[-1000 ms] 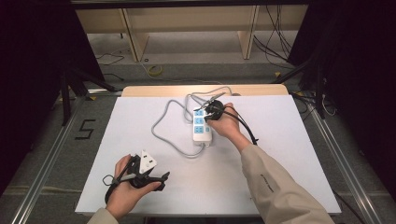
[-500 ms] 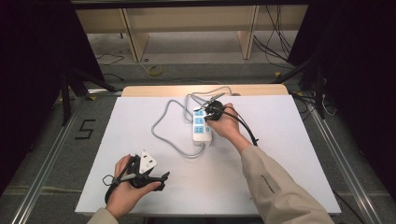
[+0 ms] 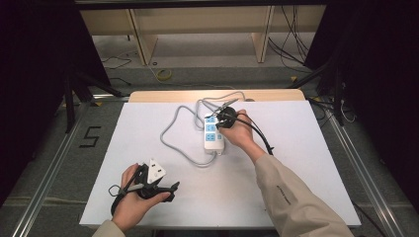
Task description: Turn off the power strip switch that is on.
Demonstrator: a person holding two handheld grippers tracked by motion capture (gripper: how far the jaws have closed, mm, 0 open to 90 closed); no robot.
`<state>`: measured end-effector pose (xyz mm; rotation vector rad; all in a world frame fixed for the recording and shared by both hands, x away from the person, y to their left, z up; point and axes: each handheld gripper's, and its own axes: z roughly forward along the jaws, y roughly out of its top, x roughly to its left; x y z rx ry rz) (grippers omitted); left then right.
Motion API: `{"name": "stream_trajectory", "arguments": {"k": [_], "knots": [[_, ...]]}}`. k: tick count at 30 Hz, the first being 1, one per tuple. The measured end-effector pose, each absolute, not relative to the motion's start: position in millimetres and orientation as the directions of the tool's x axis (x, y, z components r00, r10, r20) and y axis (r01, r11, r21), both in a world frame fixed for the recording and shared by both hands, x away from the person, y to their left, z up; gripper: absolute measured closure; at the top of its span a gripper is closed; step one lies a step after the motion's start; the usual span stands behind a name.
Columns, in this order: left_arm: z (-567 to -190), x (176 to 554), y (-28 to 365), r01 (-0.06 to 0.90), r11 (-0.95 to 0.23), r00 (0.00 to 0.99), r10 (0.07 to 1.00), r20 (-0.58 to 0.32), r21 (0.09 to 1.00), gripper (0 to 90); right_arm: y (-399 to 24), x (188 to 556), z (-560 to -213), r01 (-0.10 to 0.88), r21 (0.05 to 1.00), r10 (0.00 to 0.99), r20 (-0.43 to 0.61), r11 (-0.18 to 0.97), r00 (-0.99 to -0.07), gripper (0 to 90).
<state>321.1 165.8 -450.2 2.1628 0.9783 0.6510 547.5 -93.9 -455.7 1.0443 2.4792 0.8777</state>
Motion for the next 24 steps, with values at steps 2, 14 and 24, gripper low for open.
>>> {"name": "stream_trajectory", "arguments": {"k": [2, 14, 24], "knots": [[-450.2, 321.1, 165.8, 0.454, -0.496, 0.595, 0.787, 0.163, 0.74, 13.5, -93.0, 546.6, -455.9, 0.533, 0.644, 0.725, -0.05, 0.548, -0.686, 90.0], [-450.2, 321.1, 165.9, 0.454, -0.496, 0.594, 0.788, 0.163, 0.74, 13.5, -93.2, 547.1, -456.0, 0.532, 0.647, 0.726, -0.047, 0.545, -0.687, 90.0], [-450.1, 321.0, 165.9, 0.453, -0.495, 0.595, 0.788, 0.162, 0.741, 13.5, -92.8, 545.3, -453.8, 0.525, 0.661, 0.729, -0.05, 0.536, -0.682, 90.0]]}}
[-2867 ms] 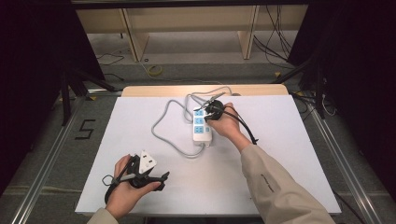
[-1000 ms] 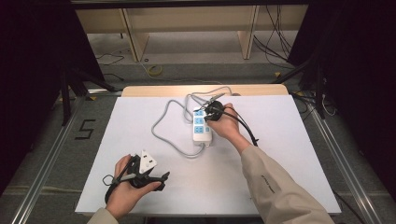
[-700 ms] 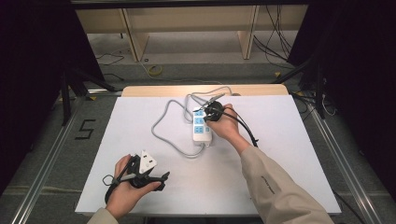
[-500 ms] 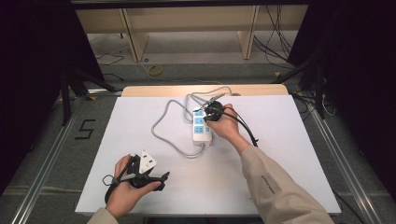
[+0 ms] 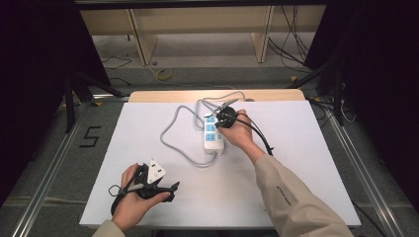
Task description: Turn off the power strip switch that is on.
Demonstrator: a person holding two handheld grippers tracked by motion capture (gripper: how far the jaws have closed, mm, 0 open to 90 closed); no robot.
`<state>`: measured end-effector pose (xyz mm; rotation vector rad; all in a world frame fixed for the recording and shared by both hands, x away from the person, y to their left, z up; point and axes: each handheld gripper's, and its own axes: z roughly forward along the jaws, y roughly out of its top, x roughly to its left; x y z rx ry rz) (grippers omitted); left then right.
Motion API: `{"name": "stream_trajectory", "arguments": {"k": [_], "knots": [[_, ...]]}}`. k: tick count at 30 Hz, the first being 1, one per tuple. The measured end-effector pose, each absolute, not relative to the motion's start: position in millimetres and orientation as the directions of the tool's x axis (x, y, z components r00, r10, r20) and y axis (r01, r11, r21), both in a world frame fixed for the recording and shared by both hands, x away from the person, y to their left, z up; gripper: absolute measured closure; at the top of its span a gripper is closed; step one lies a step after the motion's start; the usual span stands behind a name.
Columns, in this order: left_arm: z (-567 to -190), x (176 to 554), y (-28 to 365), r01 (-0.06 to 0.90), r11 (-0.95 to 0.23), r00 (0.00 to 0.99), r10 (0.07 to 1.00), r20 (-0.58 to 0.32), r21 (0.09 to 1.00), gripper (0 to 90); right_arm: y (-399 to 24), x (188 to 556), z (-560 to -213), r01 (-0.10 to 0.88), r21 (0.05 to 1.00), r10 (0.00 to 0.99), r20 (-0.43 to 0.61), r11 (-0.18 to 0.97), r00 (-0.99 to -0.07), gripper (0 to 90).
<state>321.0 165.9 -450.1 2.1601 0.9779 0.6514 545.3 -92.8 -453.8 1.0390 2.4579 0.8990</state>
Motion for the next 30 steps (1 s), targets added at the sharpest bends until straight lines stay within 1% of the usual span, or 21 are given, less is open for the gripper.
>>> {"name": "stream_trajectory", "arguments": {"k": [8, 10, 16, 24, 30], "knots": [[-450.6, 321.3, 165.5, 0.455, -0.491, 0.592, 0.79, 0.16, 0.743, 13.5, -97.1, 545.3, -450.3, 0.511, 0.693, 0.738, -0.044, 0.508, -0.674, 89.7], [-450.5, 321.2, 165.4, 0.455, -0.492, 0.592, 0.79, 0.16, 0.742, 13.5, -98.8, 545.7, -449.2, 0.505, 0.697, 0.736, -0.049, 0.509, -0.675, 85.5], [-450.6, 321.1, 165.1, 0.455, -0.49, 0.591, 0.791, 0.159, 0.743, 13.5, -103.7, 543.3, -447.3, 0.502, 0.705, 0.738, -0.044, 0.5, -0.673, 80.8], [-450.6, 321.1, 165.6, 0.456, -0.492, 0.591, 0.79, 0.161, 0.741, 13.5, -110.2, 540.6, -445.3, 0.501, 0.707, 0.74, -0.046, 0.499, -0.671, 77.9], [-450.5, 321.0, 166.0, 0.456, -0.494, 0.591, 0.79, 0.163, 0.74, 13.5, -116.0, 538.1, -443.1, 0.503, 0.714, 0.746, -0.04, 0.487, -0.665, 73.5]]}}
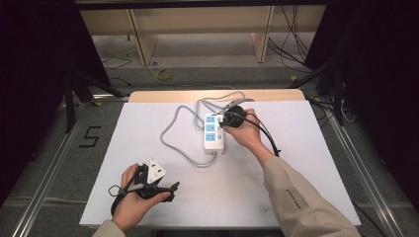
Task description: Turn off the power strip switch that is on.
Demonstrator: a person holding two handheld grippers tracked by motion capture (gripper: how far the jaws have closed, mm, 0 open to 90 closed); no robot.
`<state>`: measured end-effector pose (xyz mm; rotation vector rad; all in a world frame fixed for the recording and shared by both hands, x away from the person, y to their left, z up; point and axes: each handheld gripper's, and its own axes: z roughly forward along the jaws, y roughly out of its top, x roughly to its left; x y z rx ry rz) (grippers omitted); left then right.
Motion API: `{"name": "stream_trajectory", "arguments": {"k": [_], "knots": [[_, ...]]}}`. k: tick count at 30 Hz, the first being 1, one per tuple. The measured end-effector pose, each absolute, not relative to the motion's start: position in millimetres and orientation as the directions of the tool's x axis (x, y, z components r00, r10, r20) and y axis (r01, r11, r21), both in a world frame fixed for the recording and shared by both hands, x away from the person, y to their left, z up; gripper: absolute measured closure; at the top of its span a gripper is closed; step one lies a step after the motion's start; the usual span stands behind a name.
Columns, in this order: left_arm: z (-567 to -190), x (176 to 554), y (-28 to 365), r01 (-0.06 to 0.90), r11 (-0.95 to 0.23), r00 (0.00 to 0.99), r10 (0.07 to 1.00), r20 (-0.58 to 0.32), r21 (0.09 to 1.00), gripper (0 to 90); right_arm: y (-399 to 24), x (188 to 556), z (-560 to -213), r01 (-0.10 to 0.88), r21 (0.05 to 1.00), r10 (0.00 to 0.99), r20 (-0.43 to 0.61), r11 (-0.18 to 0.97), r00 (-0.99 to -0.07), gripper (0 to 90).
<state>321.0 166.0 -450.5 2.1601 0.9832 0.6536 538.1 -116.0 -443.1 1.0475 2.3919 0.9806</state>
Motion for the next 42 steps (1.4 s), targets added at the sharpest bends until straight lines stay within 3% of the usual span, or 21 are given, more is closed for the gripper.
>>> {"name": "stream_trajectory", "arguments": {"k": [21, 42], "knots": [[-451.4, 320.8, 166.9, 0.464, -0.488, 0.581, 0.798, 0.162, 0.74, 13.7, -154.0, 510.8, -432.9, 0.501, 0.711, 0.723, -0.014, 0.493, -0.691, 58.7], [-452.1, 321.1, 168.1, 0.475, -0.483, 0.572, 0.805, 0.159, 0.736, 13.9, -199.2, 471.6, -425.0, 0.527, 0.739, 0.728, 0.072, 0.42, -0.682, 47.1]]}}
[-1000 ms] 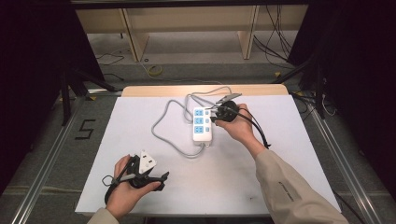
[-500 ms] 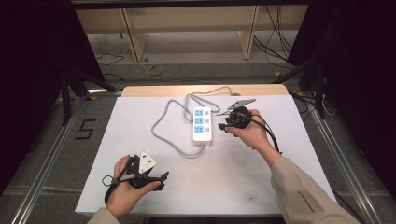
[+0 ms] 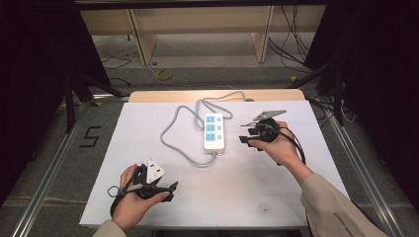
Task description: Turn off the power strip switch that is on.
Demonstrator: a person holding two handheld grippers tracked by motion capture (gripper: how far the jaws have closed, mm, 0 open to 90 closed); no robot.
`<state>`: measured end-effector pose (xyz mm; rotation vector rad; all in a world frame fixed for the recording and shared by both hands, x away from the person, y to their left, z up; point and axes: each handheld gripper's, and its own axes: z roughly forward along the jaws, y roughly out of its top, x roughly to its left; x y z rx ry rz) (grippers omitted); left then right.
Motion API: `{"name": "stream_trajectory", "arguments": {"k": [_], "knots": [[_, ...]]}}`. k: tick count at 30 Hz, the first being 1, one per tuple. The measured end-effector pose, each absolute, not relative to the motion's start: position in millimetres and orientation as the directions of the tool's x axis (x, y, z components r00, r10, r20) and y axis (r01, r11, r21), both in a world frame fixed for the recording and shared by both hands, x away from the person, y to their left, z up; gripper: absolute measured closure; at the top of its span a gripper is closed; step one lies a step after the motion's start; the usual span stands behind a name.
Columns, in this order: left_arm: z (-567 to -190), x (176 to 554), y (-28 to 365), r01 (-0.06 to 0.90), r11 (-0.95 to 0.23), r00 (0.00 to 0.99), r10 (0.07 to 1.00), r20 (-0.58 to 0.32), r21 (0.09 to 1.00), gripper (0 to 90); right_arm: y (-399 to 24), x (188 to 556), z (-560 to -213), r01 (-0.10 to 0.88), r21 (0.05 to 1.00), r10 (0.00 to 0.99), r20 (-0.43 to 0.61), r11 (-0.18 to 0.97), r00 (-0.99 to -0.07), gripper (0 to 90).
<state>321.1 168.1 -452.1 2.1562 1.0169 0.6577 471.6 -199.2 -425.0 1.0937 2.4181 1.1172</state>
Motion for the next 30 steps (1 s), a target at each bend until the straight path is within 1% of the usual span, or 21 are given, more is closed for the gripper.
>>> {"name": "stream_trajectory", "arguments": {"k": [9, 18, 30], "knots": [[-452.4, 321.5, 168.4, 0.477, -0.483, 0.57, 0.806, 0.159, 0.734, 13.9, -219.6, 454.6, -423.4, 0.53, 0.746, 0.733, 0.084, 0.402, -0.675, 43.6], [-452.5, 321.0, 167.8, 0.475, -0.484, 0.571, 0.805, 0.161, 0.735, 13.9, -241.0, 426.1, -426.3, 0.527, 0.759, 0.724, 0.108, 0.382, -0.681, 39.6], [-451.5, 320.4, 167.8, 0.472, -0.487, 0.572, 0.804, 0.166, 0.734, 13.9, -262.3, 387.0, -441.6, 0.494, 0.778, 0.711, 0.089, 0.388, -0.697, 34.9]]}}
